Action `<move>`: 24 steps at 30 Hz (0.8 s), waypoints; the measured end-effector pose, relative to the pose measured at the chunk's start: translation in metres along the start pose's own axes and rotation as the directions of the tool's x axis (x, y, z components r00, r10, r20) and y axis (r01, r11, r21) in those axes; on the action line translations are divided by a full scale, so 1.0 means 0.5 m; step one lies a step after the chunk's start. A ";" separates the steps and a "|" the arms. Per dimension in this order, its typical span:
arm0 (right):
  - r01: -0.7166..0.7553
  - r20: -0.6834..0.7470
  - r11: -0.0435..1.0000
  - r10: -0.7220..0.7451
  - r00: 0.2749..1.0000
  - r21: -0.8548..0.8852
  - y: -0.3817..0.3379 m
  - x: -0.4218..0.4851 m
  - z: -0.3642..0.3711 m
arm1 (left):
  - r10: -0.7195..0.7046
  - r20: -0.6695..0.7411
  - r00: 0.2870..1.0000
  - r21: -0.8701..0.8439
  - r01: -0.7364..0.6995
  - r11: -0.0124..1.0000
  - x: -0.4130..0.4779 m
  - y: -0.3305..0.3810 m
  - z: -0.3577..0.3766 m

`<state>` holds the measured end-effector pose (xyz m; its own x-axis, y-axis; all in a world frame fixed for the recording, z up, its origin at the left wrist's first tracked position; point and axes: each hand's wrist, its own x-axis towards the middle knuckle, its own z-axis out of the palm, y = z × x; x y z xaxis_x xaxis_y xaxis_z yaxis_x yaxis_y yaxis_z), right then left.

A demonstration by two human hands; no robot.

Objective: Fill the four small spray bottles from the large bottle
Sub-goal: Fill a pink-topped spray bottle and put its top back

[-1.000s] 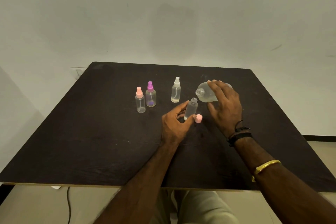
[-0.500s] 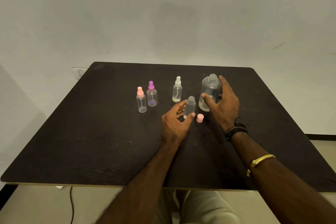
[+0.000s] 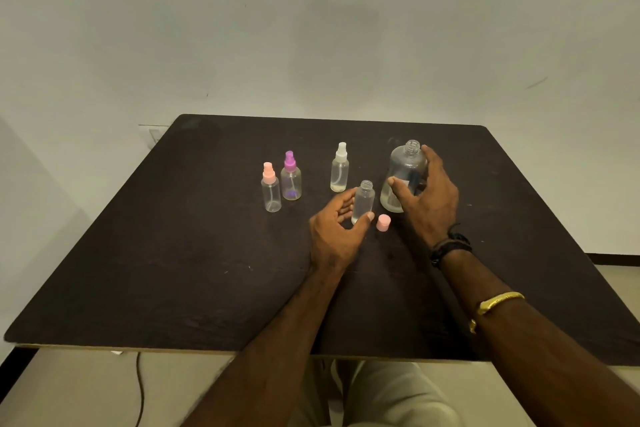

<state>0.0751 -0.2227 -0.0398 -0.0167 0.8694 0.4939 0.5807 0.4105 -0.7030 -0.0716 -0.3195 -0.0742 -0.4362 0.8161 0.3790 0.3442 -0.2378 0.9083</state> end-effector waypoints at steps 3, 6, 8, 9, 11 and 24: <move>-0.027 0.021 1.000 0.027 0.999 -0.005 0.005 0.004 0.001 | -0.002 0.003 1.000 -0.001 0.002 1.000 0.000 -0.002 0.000; -0.043 0.048 0.999 0.044 0.998 -0.010 0.006 0.006 0.001 | -0.004 0.005 1.000 -0.001 0.004 1.000 0.000 -0.002 0.001; -0.052 0.023 0.997 0.053 0.998 -0.048 0.000 0.001 -0.003 | -0.005 0.003 1.000 -0.006 0.005 1.000 0.000 -0.003 0.001; -0.037 -0.020 0.995 0.035 0.999 -0.094 -0.003 -0.003 -0.007 | -0.007 0.003 1.000 -0.007 0.007 1.000 -0.001 -0.002 0.001; 0.041 -0.124 0.984 -0.064 0.990 -0.175 -0.011 -0.012 -0.016 | -0.016 0.001 1.000 -0.012 0.016 1.000 -0.001 0.001 0.001; 0.350 0.445 0.885 -0.191 0.875 -0.308 -0.028 -0.058 -0.023 | -0.019 -0.025 1.000 -0.027 0.018 0.999 0.002 -0.001 -0.002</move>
<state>0.0766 -0.2570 -0.0386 -0.4875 0.8046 0.3392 0.7585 0.5826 -0.2918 -0.0728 -0.3193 -0.0741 -0.4634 0.8070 0.3662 0.3137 -0.2371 0.9194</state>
